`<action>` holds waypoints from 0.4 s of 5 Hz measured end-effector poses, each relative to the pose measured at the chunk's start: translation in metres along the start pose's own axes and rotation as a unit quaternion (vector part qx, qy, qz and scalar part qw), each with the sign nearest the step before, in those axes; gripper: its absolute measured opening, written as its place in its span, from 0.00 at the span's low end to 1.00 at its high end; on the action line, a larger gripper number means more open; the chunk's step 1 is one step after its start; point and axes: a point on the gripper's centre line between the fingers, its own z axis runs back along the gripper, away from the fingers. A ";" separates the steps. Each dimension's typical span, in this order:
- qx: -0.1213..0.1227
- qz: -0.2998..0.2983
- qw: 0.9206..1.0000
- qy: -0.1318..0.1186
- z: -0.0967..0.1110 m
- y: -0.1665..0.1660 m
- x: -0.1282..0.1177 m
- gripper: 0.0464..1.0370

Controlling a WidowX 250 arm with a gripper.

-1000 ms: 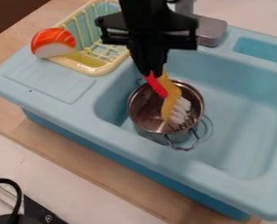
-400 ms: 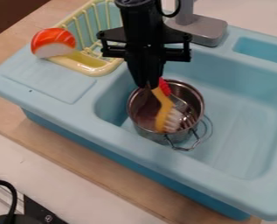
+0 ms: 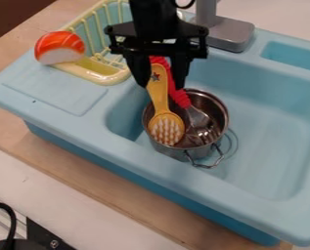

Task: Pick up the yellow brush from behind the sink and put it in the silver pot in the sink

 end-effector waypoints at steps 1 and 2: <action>0.006 0.004 1.000 -0.002 0.002 0.002 0.000 0.96; 0.003 -0.010 1.000 -0.014 0.009 -0.004 -0.001 0.96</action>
